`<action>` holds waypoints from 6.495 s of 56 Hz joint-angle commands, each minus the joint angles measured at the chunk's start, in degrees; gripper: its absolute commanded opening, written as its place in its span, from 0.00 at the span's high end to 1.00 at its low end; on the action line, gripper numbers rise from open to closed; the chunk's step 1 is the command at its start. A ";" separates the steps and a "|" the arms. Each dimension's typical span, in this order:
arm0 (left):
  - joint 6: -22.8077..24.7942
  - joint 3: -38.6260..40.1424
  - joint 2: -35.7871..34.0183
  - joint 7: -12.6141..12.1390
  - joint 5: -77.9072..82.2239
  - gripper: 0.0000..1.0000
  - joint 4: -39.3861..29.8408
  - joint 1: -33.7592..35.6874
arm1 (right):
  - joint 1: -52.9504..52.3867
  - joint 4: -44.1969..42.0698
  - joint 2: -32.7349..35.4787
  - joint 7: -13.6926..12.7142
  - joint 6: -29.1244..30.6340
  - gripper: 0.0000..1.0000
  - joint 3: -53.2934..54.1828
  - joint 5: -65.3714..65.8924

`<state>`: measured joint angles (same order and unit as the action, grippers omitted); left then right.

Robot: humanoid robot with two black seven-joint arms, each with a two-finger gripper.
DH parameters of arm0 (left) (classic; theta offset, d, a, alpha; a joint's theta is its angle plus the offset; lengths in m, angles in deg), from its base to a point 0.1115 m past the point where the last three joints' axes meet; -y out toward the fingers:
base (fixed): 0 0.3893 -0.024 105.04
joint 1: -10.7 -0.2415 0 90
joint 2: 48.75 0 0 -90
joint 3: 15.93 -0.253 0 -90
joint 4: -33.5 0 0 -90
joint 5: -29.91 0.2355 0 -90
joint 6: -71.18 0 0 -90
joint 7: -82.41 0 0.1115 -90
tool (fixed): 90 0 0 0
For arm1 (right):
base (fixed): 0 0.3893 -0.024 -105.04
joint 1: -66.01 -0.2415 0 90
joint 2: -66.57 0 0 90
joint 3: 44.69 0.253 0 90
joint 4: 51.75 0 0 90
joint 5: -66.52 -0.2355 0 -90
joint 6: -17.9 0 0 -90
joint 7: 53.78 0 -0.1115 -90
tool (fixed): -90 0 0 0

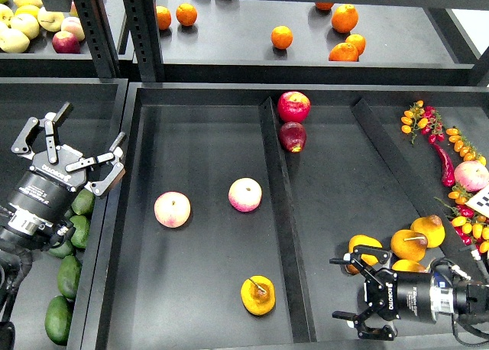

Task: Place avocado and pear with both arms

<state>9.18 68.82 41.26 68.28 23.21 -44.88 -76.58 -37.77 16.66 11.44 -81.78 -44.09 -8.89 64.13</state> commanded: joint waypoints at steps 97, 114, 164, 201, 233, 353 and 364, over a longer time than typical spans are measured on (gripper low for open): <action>0.00 -3.81 0.00 0.42 0.11 0.01 -0.80 -5.45 | 0.60 -19.53 -18.52 0.00 -0.01 0.02 3.49 -0.77; 0.00 -3.72 0.00 0.42 0.11 0.01 -0.80 -5.45 | -0.20 -21.03 -19.49 0.00 -0.01 0.07 3.49 -0.77; 0.00 -3.63 0.00 0.42 0.20 0.01 -0.54 -5.45 | -1.34 -25.25 -23.01 0.00 -0.01 0.21 3.49 -2.36; 0.00 -3.63 0.00 0.42 0.11 0.01 0.07 -5.45 | -1.34 -28.24 -26.08 0.00 -0.01 0.54 5.86 -2.36; 0.00 -3.63 0.00 0.42 0.11 0.01 0.07 -5.45 | -0.99 -28.15 -27.49 0.00 -0.01 0.81 8.14 -2.36; 0.00 -4.16 0.00 0.24 -0.07 0.01 2.01 -4.84 | 6.13 -24.02 -12.02 0.00 -0.01 0.75 17.20 -8.24; 0.00 -4.16 0.00 0.24 -0.07 0.01 1.92 -4.84 | 6.22 -24.11 -11.58 0.00 -0.01 0.56 17.20 -7.89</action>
<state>9.18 64.67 41.25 68.52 23.10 -42.95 -81.41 -31.58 -7.41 -0.50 -81.78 -44.09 8.31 56.10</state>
